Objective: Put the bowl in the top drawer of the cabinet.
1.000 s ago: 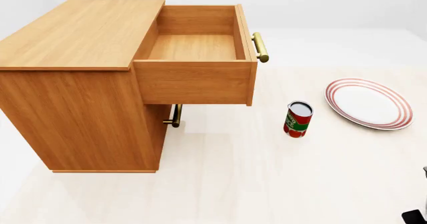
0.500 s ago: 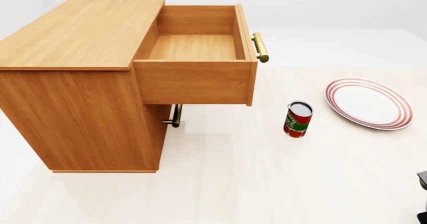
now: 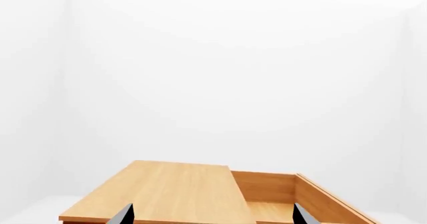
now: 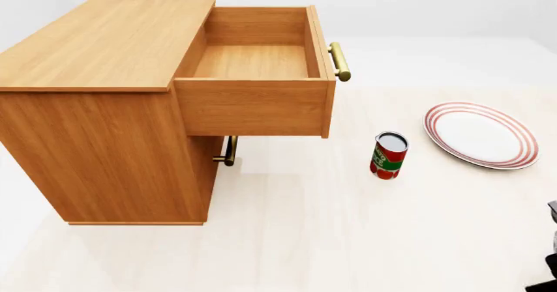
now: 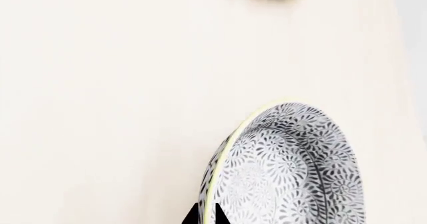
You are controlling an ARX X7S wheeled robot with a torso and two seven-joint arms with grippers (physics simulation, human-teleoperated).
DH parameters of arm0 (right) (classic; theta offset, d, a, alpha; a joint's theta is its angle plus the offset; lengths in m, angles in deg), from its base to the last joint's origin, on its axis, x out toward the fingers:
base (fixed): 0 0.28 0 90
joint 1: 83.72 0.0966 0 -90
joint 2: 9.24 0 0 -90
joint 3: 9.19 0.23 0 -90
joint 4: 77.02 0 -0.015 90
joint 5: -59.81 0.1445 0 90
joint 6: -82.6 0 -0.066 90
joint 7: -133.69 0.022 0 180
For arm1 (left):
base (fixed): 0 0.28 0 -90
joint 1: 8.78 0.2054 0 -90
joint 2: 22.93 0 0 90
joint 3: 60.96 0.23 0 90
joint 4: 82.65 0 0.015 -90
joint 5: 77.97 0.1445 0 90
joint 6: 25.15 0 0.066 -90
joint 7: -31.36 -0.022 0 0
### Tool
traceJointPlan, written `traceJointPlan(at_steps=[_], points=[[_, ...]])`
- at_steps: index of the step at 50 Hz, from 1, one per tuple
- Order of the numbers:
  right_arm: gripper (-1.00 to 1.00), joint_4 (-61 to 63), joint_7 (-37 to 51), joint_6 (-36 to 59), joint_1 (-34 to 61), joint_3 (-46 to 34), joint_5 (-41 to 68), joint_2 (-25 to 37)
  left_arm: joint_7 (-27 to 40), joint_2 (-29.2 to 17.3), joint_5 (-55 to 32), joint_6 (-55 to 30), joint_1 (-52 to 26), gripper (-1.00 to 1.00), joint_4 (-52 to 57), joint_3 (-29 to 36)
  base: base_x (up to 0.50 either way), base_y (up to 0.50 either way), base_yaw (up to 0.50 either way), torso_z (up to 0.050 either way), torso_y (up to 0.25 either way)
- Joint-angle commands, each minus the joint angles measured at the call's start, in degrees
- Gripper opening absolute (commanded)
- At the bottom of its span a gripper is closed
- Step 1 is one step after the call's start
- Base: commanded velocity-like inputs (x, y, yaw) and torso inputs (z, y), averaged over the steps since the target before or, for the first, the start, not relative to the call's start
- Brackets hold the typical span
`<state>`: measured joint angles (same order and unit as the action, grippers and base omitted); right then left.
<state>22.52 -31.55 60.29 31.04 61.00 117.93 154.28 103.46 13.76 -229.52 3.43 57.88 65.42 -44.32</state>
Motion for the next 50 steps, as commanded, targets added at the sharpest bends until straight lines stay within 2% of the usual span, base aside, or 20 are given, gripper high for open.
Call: traceJointPlan(at_steps=[1, 14, 27, 39, 50], points=[[-1.0, 4.08, -0.94, 4.47, 7.96, -0.93, -2.92, -0.26, 0.4, 0.0, -0.77, -0.23, 0.06, 1.0, -0.13, -0.6, 0.0, 0.0, 0.0, 0.0, 0.0], [-1.0, 8.24, -10.2, 12.13, 29.2, -11.62, -12.49, -5.1, -0.04, 0.63, 0.6, -0.8, -0.59, 1.0, -0.33, 0.55, 0.0, 0.0, 0.0, 0.0, 0.0], [-1.0, 5.31, -29.83, 9.19, 52.39, -29.45, -27.18, -9.52, 0.35, 0.77, -0.11, -0.88, -0.38, 1.0, -0.37, -0.05, 0.0, 0.0, 0.0, 0.0, 0.001], [-1.0, -6.87, -48.49, -1.45, 69.83, -45.94, -39.91, -17.21, 0.16, 1.31, 0.48, -1.69, -0.54, 1.0, -0.65, 0.13, 0.0, 0.0, 0.0, 0.0, 0.0], [-1.0, -20.7, -64.34, -19.4, 81.97, -55.39, -48.48, -24.53, 0.19, 1.37, 0.44, -1.7, -0.53, 1.0, -0.69, 0.16, 0.0, 0.0, 0.0, 0.0, 0.001]])
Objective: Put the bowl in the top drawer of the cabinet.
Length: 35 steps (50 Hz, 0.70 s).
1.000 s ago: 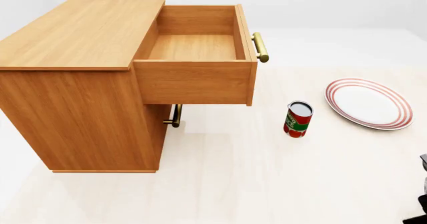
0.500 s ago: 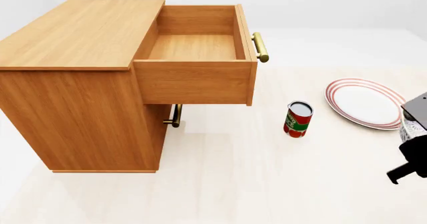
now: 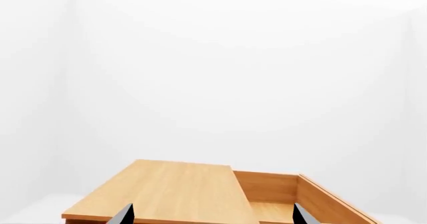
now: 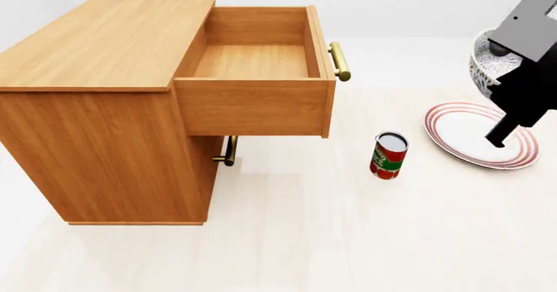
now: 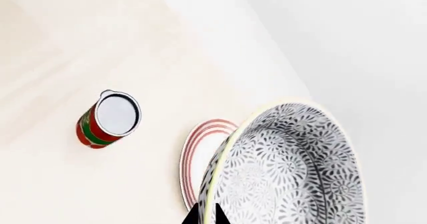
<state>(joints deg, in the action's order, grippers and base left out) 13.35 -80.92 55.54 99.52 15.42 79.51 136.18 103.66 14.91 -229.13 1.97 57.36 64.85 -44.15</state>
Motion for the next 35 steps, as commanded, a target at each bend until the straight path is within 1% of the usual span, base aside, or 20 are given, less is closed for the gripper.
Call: traceJointPlan(at_steps=[1, 5, 10, 18, 26, 35], points=[[-1.0, -12.91, -16.34, -16.45, 14.53, -10.24, -10.53, -7.02, 0.03, 0.22, -0.06, -0.22, 0.04, 1.0, -0.13, -0.12, 0.0, 0.0, 0.0, 0.0, 0.0], [-1.0, -19.21, -21.1, -22.75, 18.15, -11.75, -12.08, -10.72, 0.42, -0.09, -1.09, -0.1, 0.42, 1.0, -0.22, -1.15, 0.0, 0.0, 0.0, 0.0, 0.0], [-1.0, -25.49, -25.09, -27.65, 20.85, -12.72, -12.69, -15.32, 0.42, -0.14, -1.21, -0.18, 0.52, 1.0, -0.39, -1.31, 0.0, 0.0, 0.0, 0.0, 0.002], [-1.0, -42.88, -29.19, -37.55, 25.51, -12.74, -13.28, -27.21, 0.6, -1.25, -1.52, 0.72, 0.35, 1.0, -0.46, -1.44, 0.0, 0.0, 0.0, 0.0, 0.0], [-1.0, -45.8, -32.11, -40.76, 26.83, -12.46, -12.32, -32.54, 0.89, -1.81, -2.43, 0.85, 0.54, 1.0, -0.81, -2.69, 0.0, 0.0, 0.0, 0.0, 0.0], [-1.0, -48.52, -31.71, -42.2, 25.62, -11.01, -10.55, -39.29, 0.87, -1.86, -2.58, 1.0, 0.49, 1.0, -0.78, -3.15, 0.0, 0.0, 0.0, 0.0, 0.001]])
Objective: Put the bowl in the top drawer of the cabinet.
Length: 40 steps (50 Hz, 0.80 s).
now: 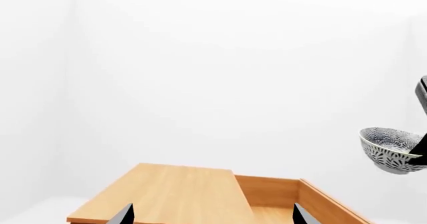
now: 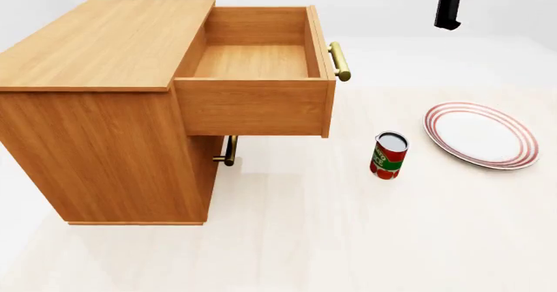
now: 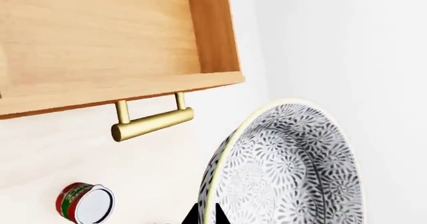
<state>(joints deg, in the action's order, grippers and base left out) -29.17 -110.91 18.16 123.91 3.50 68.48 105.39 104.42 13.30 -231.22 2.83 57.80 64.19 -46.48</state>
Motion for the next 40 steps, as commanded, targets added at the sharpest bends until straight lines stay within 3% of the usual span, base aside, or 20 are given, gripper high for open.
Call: traceJointPlan(at_steps=[1, 27, 40], points=[[-1.0, -6.48, -1.63, -5.04, 1.14, 1.05, 0.62, -9.3, 0.14, -0.13, -0.59, -0.05, 0.14, 1.0, -0.2, -1.04, 0.0, 0.0, 0.0, 0.0, 0.0], [-1.0, -10.41, -2.02, -5.94, 1.93, 6.73, 6.9, -23.14, 0.18, 0.2, -2.46, -0.69, 0.87, 1.0, -0.96, -4.19, 0.0, 0.0, 0.0, 0.0, 0.0], [-1.0, -13.55, -0.46, -7.57, 2.78, 1.99, 12.21, -24.57, -0.35, -1.0, -5.86, -0.51, 0.29, 1.0, -0.68, -8.14, 0.0, 0.0, 0.0, 0.0, 0.0]])
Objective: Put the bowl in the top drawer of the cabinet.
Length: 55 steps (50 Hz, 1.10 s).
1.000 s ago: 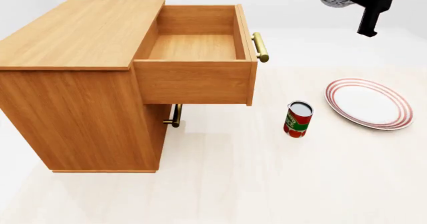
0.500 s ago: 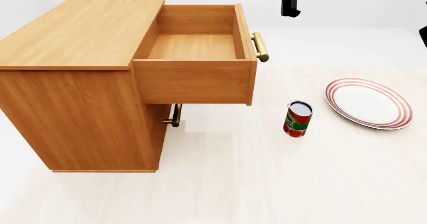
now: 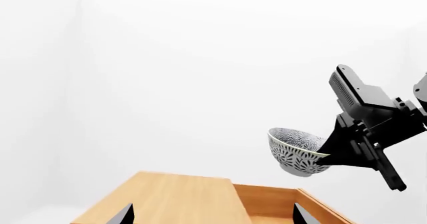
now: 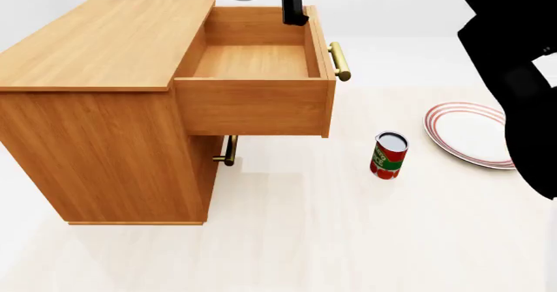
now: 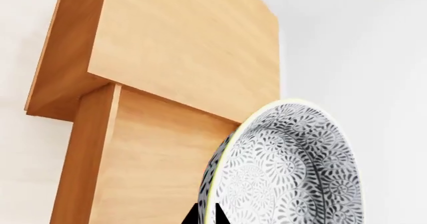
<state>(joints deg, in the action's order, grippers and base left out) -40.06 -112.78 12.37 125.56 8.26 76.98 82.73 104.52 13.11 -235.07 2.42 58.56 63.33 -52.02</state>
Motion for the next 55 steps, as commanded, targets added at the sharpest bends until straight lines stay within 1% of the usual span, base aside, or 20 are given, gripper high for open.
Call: traceJointPlan(at_steps=[1, 6, 16, 22, 31, 38, 49, 55], points=[[-1.0, -2.93, 1.62, -1.98, 1.27, -3.41, 4.29, -1.92, -0.43, -1.17, -2.14, -0.19, -0.54, 1.0, 0.28, -2.91, 0.0, 0.0, 0.0, 0.0, 0.0], [-1.0, -3.95, 2.55, -2.65, 2.28, -6.46, 7.15, -1.92, -0.19, -2.8, -3.0, -0.02, -0.58, 1.0, 0.6, -4.08, 0.0, 0.0, 0.0, 0.0, 0.0], [-1.0, -5.37, 4.09, -3.54, 4.29, -11.07, 11.67, -1.94, 0.07, -4.37, -3.51, 0.89, -0.47, 1.0, 0.47, -4.92, 0.0, 0.0, 0.0, 0.0, -0.133], [-1.0, -6.03, 4.43, -3.91, 5.15, -12.91, 12.57, -1.94, 0.04, -5.11, -3.52, 1.22, -0.54, 1.0, 0.26, -5.28, 0.0, 0.0, 0.0, 0.0, -0.132], [-1.0, -6.55, 4.69, -3.99, 5.3, -14.34, 12.77, -1.94, 0.29, -6.96, -3.97, 2.2, -0.56, 1.0, -0.08, -6.19, 0.0, 0.0, 0.0, 0.0, -0.12], [-1.0, -5.98, 4.77, -3.85, 5.29, -14.45, 13.18, -1.94, -0.18, -7.66, -3.17, 2.67, -0.83, 1.0, 0.0, -5.83, 0.0, 0.0, 0.0, 0.0, -0.107], [-1.0, -5.15, 3.64, -3.5, 5.3, -14.86, 13.38, -1.86, 0.87, -8.88, -5.09, 3.05, -0.3, 1.0, -0.39, -7.89, 0.0, 0.0, 0.0, 0.0, -0.102], [-1.0, -3.55, 3.09, -2.81, 4.97, -15.43, 13.12, -1.21, 0.82, -8.83, -5.1, 3.05, -0.17, 1.0, -0.39, -8.1, 0.0, 0.0, 0.0, 0.0, -0.101]])
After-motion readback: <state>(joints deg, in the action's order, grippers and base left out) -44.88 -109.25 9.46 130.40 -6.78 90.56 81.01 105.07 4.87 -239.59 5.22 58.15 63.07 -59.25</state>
